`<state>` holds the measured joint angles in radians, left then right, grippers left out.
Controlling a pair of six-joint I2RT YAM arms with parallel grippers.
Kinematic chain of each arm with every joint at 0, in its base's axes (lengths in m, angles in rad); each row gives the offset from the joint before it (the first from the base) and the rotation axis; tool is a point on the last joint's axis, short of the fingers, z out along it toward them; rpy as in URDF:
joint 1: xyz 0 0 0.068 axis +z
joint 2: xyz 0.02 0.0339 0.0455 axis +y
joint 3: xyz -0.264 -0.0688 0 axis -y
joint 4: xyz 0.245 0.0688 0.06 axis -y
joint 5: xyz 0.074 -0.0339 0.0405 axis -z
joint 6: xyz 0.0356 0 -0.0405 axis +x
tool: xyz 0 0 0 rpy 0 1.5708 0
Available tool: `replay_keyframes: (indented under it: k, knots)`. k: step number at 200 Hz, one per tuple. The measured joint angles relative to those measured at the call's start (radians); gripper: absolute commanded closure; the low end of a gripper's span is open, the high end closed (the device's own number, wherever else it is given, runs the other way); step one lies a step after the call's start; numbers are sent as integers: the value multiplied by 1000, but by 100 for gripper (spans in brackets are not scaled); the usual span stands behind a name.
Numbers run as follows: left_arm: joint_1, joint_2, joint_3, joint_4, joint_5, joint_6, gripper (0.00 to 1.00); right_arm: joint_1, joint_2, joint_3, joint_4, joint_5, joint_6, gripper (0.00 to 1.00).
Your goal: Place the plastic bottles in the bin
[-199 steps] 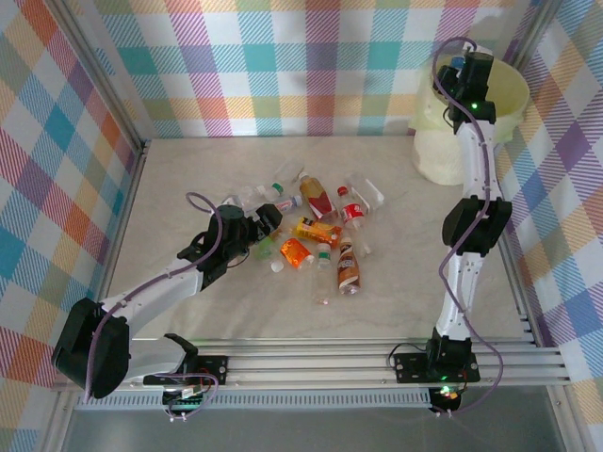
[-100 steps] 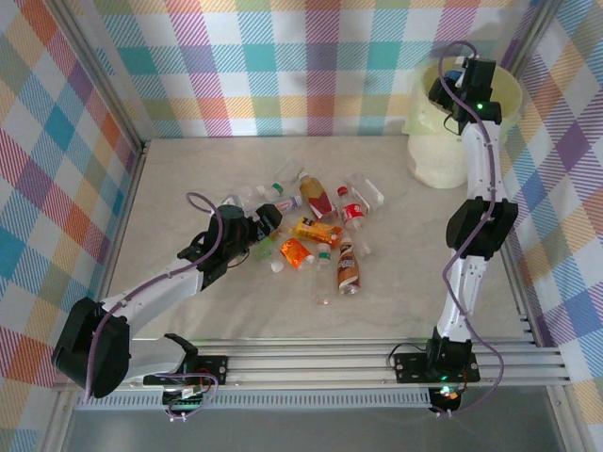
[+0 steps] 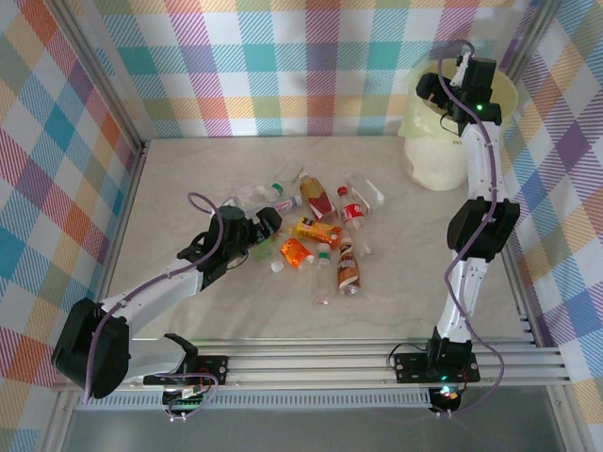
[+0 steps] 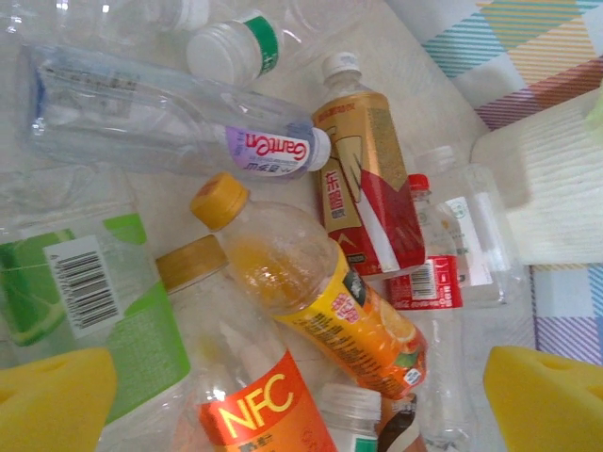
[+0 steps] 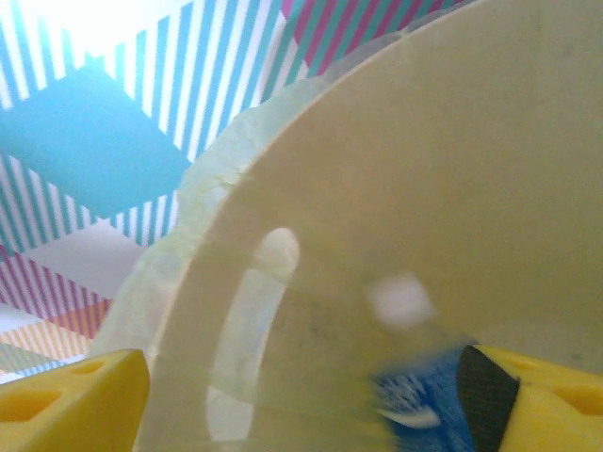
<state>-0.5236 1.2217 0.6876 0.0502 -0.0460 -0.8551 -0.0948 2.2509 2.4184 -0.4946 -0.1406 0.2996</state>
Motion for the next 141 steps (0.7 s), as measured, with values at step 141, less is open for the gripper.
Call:
replay_keyframes:
  k: [141]
  knots:
    - [-1,-92,14,-264,-156,38,0,0,-464,-503,188,26,-117,0]
